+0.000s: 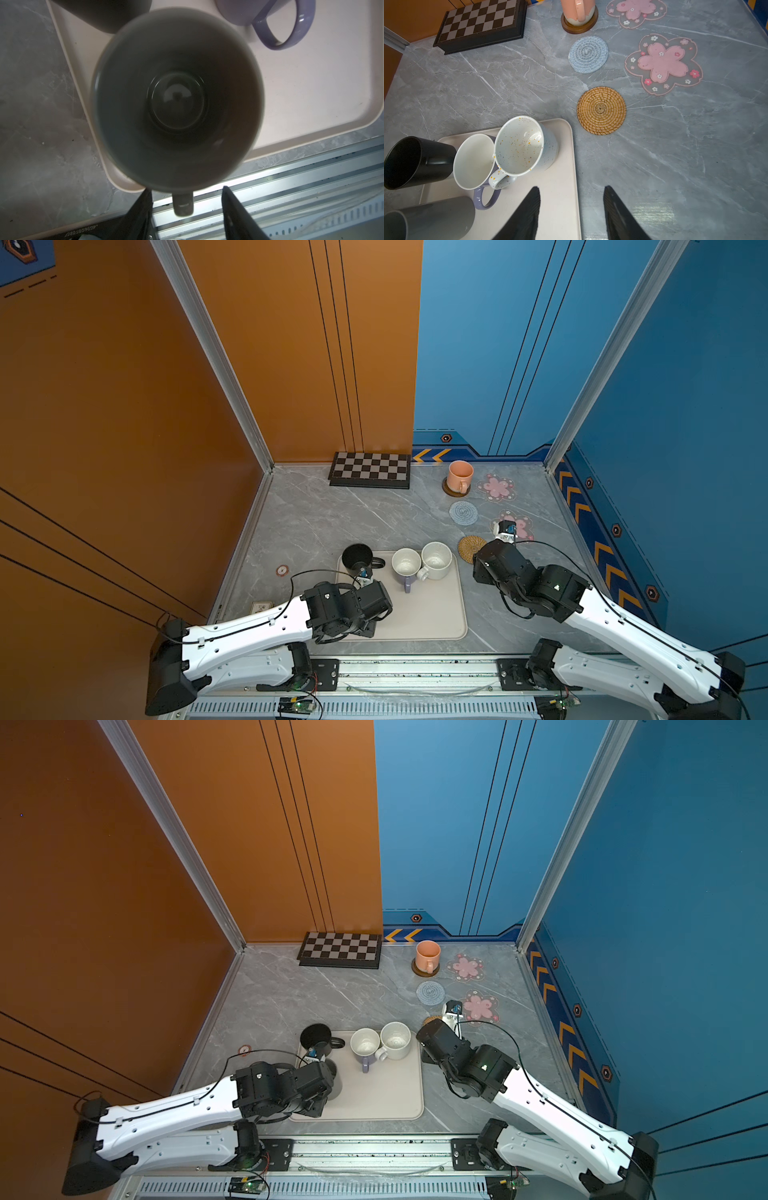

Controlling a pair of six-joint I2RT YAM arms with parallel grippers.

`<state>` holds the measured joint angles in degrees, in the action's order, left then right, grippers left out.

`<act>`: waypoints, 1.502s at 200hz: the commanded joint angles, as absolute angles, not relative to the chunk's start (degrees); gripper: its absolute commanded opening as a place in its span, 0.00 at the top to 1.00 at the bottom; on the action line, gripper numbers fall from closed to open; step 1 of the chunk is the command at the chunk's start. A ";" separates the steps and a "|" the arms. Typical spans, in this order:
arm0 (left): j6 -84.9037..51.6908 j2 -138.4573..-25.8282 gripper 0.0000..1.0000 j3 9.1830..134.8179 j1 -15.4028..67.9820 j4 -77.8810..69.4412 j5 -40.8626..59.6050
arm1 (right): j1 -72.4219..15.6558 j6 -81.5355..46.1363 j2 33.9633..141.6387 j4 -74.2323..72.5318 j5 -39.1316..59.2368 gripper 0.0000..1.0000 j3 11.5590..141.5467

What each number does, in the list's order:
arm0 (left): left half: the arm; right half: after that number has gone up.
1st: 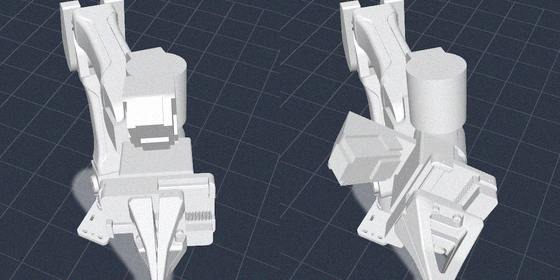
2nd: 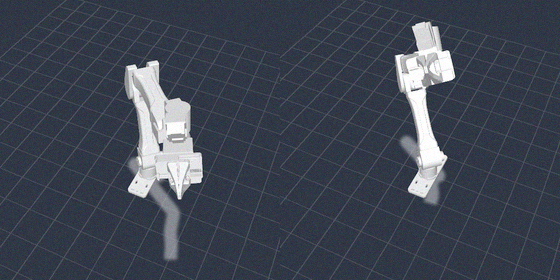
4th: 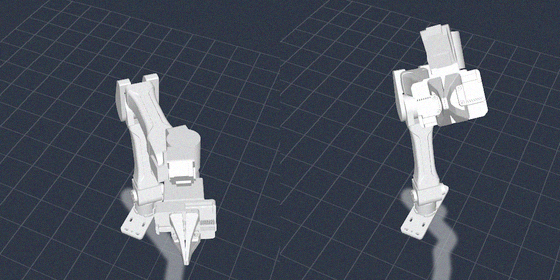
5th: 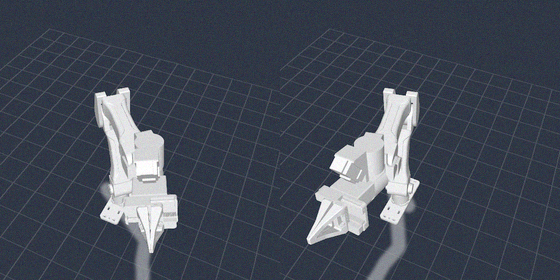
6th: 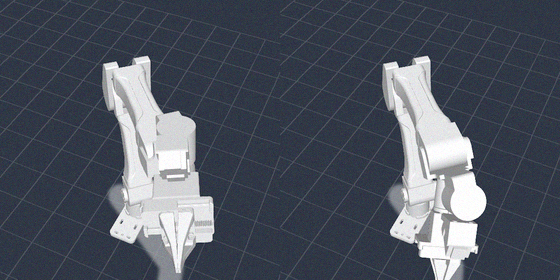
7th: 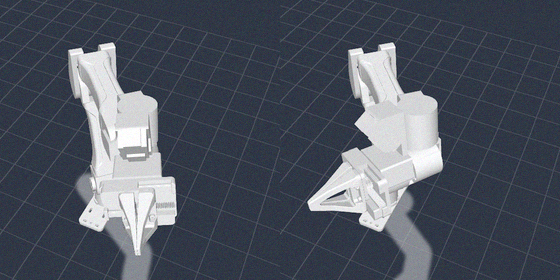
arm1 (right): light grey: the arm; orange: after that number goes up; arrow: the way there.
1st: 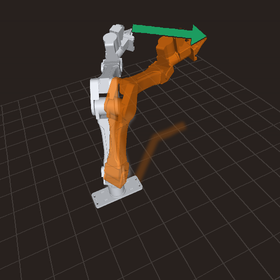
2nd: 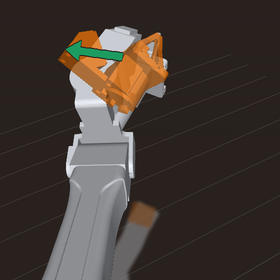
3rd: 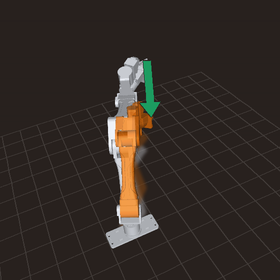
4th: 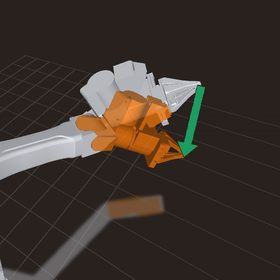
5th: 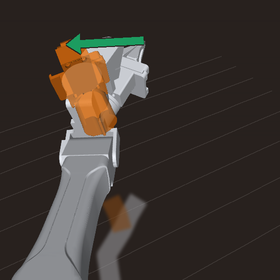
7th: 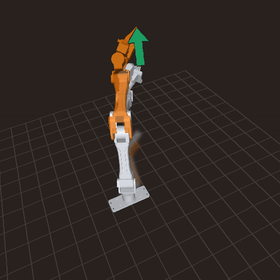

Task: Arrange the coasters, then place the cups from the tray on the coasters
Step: 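Lower and close the left gripper on the grey mug while right gripper withdraws, then lift the grey mug off the tray with the left gripper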

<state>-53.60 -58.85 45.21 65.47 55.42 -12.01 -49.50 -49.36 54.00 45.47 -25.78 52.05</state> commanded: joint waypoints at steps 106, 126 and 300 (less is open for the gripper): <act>-57.72 -62.51 0.72 41.34 64.08 48.78 -15.51 | -48.52 -48.74 50.66 47.50 -26.54 0.47 49.44; -58.18 -63.00 0.76 41.26 63.90 48.73 -14.85 | -48.00 -47.90 49.70 47.59 -26.85 0.47 49.49; -53.72 -69.12 1.00 61.34 70.91 58.58 -14.87 | -36.87 -42.18 44.31 49.08 -23.65 0.46 49.09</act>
<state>-56.16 -67.53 55.20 69.04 56.01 -12.86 -37.82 -43.53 45.34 47.20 -24.23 49.47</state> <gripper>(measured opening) 0.158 0.539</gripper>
